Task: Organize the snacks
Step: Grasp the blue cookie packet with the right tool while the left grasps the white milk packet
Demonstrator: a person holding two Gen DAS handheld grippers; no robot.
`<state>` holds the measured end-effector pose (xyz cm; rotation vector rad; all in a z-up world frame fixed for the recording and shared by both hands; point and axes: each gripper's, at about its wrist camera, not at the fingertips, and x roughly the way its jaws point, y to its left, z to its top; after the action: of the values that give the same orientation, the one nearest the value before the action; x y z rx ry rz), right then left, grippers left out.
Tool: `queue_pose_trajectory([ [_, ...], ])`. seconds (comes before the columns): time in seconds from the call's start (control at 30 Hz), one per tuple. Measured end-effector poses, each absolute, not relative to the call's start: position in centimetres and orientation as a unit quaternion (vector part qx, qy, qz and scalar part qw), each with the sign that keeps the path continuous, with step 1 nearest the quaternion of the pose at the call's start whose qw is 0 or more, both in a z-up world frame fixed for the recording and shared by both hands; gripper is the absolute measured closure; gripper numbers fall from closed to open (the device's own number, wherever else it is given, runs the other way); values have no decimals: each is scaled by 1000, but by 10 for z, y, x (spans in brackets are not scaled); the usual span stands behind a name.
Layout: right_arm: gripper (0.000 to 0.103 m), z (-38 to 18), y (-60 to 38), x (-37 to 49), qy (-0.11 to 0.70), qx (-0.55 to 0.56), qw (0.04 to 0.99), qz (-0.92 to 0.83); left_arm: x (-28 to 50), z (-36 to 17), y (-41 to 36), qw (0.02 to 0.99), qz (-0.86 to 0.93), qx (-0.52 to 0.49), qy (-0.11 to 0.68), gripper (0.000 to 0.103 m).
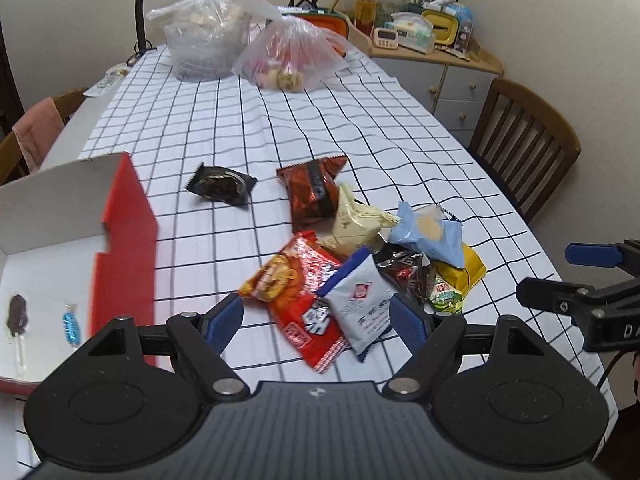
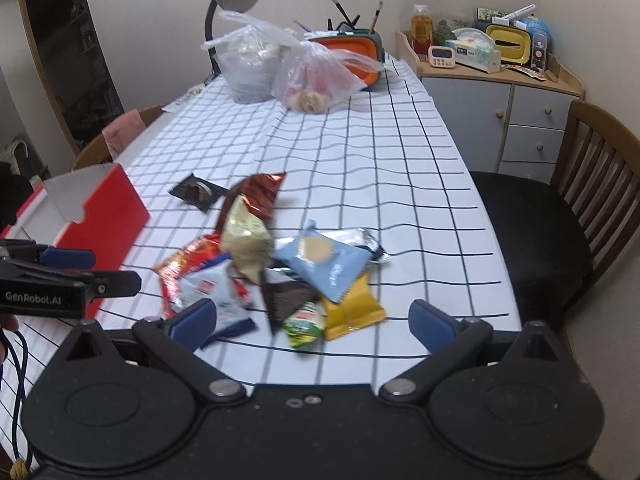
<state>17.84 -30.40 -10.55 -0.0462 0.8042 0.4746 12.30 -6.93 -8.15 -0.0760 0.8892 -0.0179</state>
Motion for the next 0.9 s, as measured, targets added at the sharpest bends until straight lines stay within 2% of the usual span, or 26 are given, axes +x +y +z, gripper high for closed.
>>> queue_pose_trajectory([
  [0.43, 1, -128, -334, 208, 404, -62, 880, 241, 169, -134, -105, 870, 67, -89, 480, 23],
  [0.67, 2, -134, -331, 224, 403, -93, 871, 266, 179, -146, -104, 854, 114, -143, 488, 23],
  [0.9, 5, -143, -312, 229, 395, -129, 863, 287, 183, -146, -107, 850, 146, -144, 485, 23],
])
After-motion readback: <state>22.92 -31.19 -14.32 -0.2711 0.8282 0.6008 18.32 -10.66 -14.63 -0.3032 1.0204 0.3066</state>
